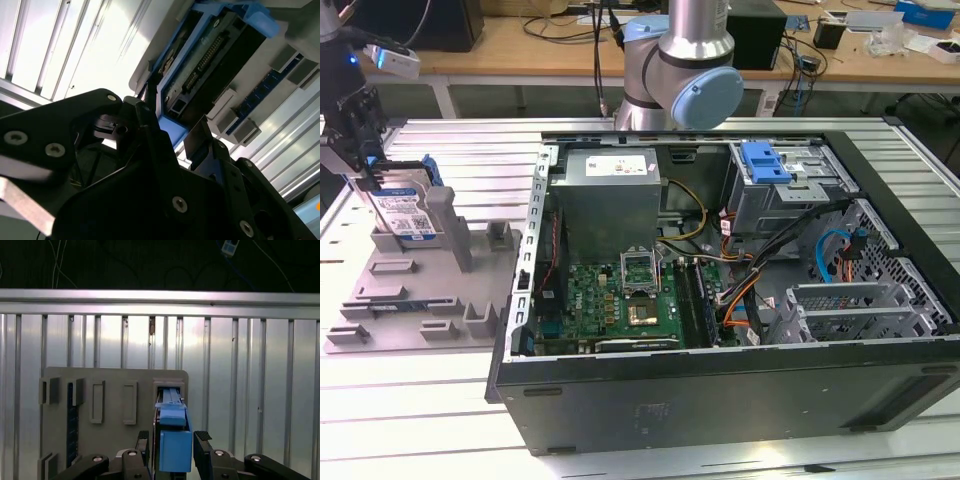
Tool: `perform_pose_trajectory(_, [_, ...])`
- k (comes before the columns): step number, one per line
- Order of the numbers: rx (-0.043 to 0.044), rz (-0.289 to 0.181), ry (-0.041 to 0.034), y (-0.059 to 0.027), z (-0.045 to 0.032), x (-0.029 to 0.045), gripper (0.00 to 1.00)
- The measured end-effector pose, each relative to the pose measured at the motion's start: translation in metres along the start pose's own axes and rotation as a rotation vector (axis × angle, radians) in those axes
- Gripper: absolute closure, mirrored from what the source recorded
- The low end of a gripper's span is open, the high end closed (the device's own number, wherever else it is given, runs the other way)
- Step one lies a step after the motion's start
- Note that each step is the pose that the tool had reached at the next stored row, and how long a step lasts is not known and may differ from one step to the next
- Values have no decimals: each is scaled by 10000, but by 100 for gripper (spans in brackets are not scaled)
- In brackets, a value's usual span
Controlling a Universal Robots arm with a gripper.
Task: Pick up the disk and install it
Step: 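Pick up the disk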
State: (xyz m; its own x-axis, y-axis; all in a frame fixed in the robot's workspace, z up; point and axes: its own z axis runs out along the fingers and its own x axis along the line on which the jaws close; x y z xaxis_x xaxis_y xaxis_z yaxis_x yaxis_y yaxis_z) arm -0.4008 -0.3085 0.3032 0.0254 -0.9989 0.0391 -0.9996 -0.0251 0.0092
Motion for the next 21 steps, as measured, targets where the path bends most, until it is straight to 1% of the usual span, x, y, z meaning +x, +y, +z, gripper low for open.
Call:
perform_pose_trajectory(6, [-1, 0, -3, 0, 17, -1, 52])
perform_pose_trajectory(15, [0, 0, -14, 0, 19, -1, 52])
perform_pose_trajectory(17, [1, 0, -17, 0, 20, -1, 54])
perform_pose_trajectory(18, [1, 0, -18, 0, 19, -1, 61])
perform_pose_trajectory(21, [1, -1, -20, 0, 20, -1, 61])
